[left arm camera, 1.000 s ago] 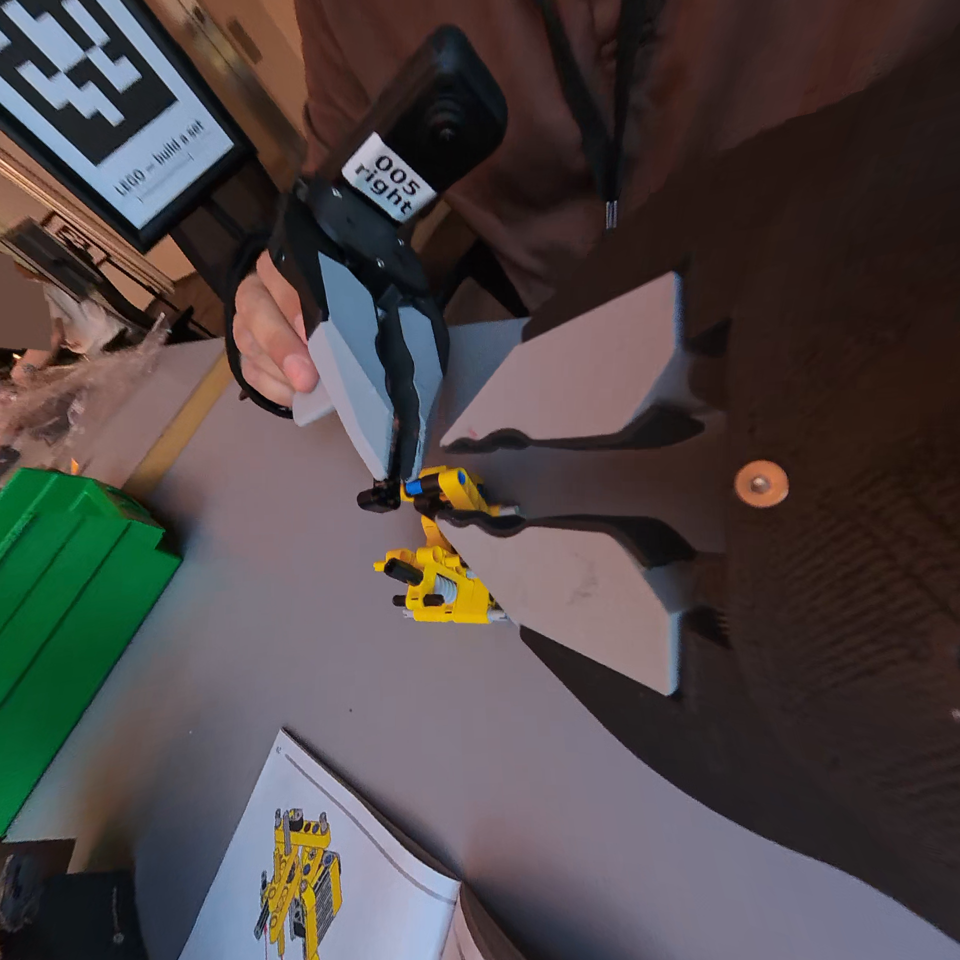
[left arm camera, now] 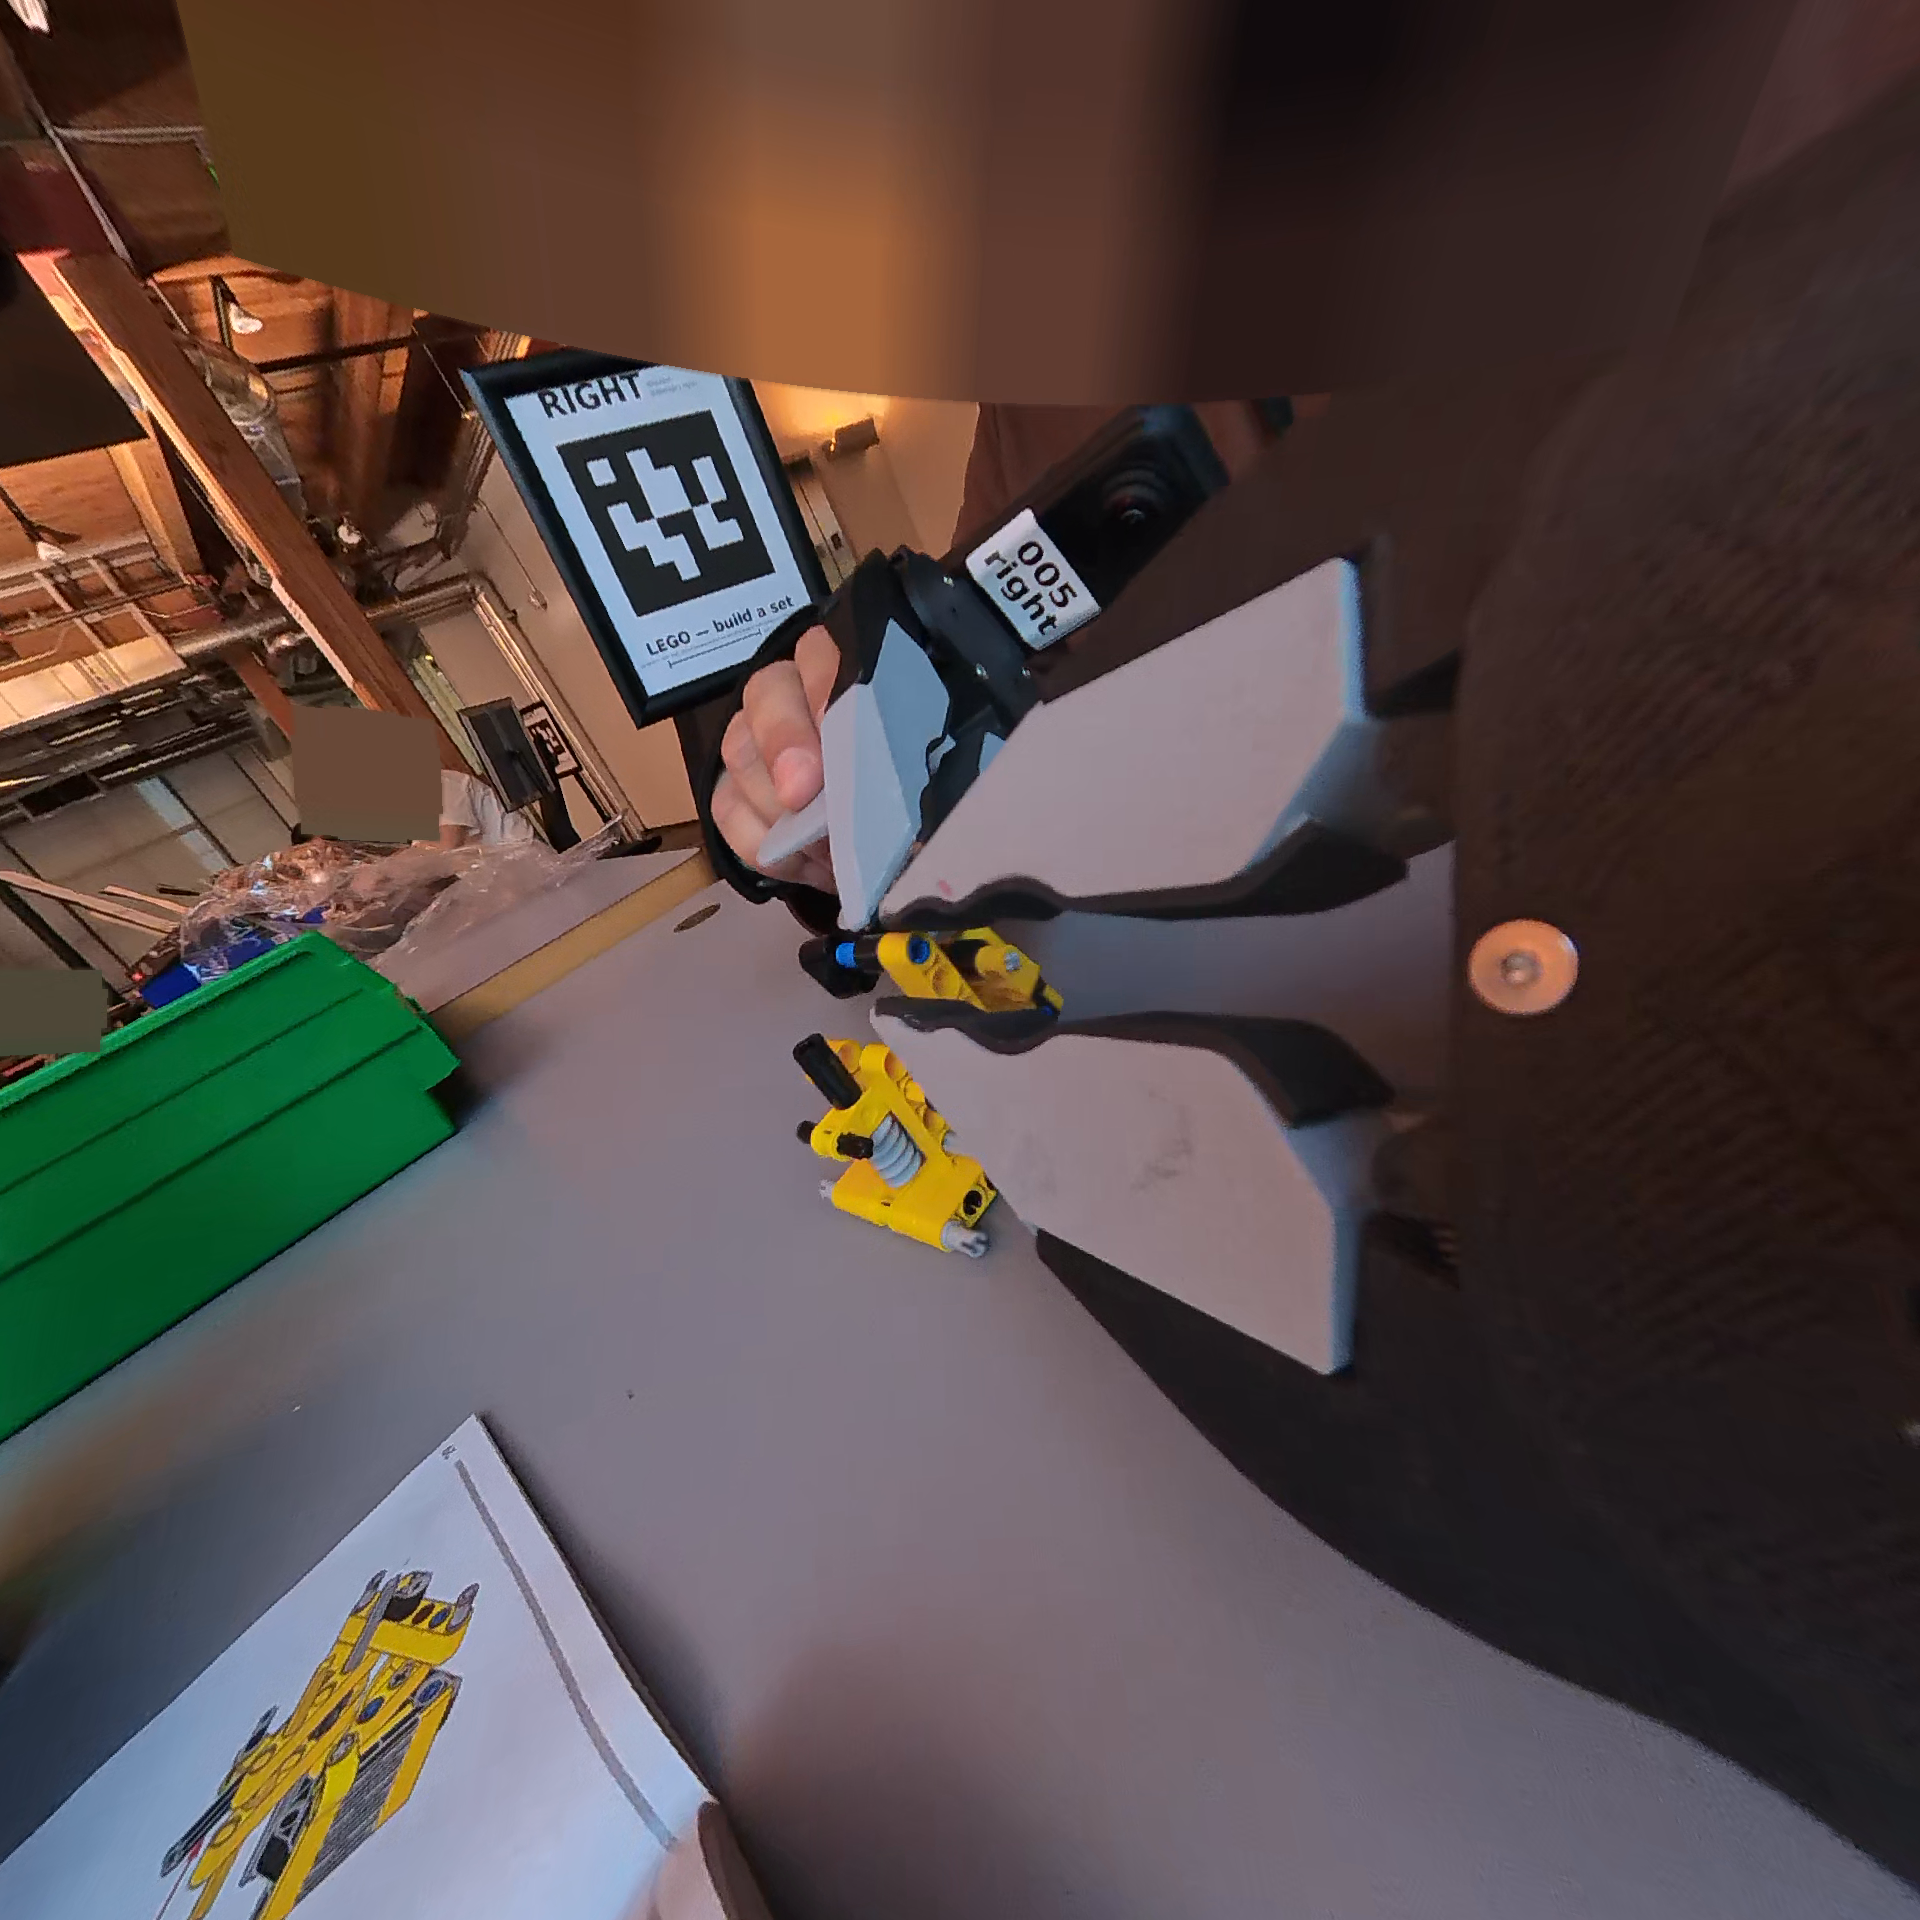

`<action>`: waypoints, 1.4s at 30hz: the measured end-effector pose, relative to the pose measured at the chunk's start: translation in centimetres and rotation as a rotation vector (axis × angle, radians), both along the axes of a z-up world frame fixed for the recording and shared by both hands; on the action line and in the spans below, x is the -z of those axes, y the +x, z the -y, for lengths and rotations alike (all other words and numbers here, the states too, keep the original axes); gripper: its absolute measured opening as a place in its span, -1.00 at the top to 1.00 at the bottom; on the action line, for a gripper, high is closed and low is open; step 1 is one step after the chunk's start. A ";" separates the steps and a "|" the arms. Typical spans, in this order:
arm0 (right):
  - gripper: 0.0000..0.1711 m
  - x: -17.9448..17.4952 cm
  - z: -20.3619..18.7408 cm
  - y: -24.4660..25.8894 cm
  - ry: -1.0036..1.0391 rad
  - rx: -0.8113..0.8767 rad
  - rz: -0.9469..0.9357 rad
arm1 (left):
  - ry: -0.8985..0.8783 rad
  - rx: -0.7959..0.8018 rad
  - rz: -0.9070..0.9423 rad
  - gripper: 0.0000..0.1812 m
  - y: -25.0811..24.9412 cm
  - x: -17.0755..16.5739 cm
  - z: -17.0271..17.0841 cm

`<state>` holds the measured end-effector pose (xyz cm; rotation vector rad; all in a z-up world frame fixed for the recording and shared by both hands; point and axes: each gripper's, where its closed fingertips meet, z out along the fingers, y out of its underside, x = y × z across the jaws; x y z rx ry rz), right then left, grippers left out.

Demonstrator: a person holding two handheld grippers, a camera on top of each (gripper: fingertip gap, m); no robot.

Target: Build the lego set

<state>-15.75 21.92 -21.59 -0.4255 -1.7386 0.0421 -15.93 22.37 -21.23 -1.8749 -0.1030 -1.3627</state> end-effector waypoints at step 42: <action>0.96 -0.2 0.2 0.2 -0.062 -0.041 0.001 | -0.001 -0.026 0.036 0.90 0.1 -0.1 -0.3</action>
